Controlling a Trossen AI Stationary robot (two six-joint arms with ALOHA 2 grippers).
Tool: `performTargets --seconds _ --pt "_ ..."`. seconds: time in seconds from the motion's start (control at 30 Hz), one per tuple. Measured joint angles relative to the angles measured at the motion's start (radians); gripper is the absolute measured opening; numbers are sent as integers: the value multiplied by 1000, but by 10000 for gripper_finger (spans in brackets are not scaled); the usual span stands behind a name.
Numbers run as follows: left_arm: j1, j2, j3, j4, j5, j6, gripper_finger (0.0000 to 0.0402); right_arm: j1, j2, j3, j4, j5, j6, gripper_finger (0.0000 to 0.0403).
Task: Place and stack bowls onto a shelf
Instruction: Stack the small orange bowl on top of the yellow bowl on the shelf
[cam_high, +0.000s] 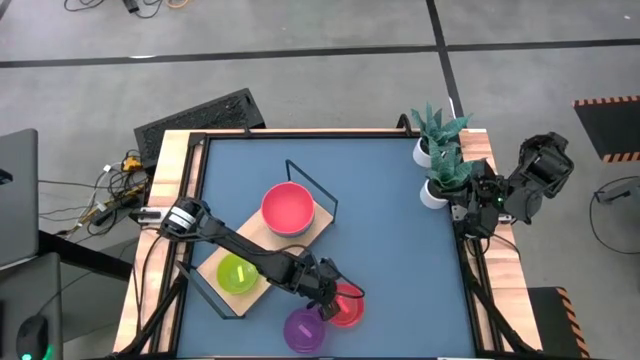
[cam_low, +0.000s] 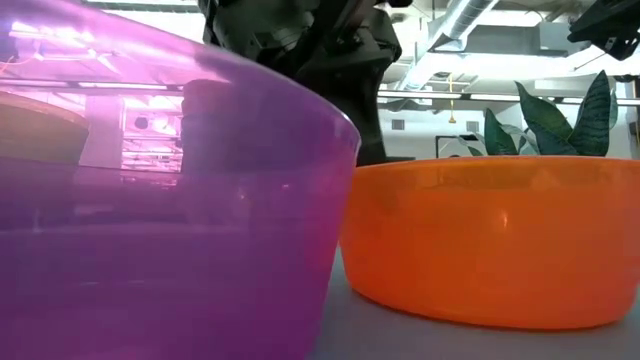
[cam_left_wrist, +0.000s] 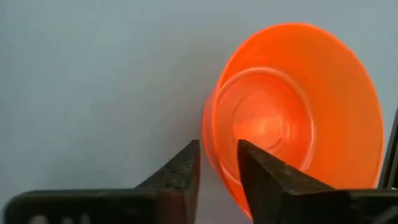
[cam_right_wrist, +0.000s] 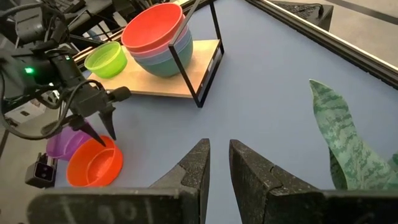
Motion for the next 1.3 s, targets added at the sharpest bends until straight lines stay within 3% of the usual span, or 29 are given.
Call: performTargets --seconds 0.2,0.8,1.1,1.3 --pt "6 0 0 0 1 -22 9 0 0 0 -1 0 0 88" --pt "71 -40 0 70 8 -81 0 0 0 0 -1 0 -1 88" --pt "84 -189 2 28 79 -33 0 0 0 0 -3 0 -1 88" --pt "79 -320 2 -128 119 -25 0 0 0 0 -25 1 -1 88"
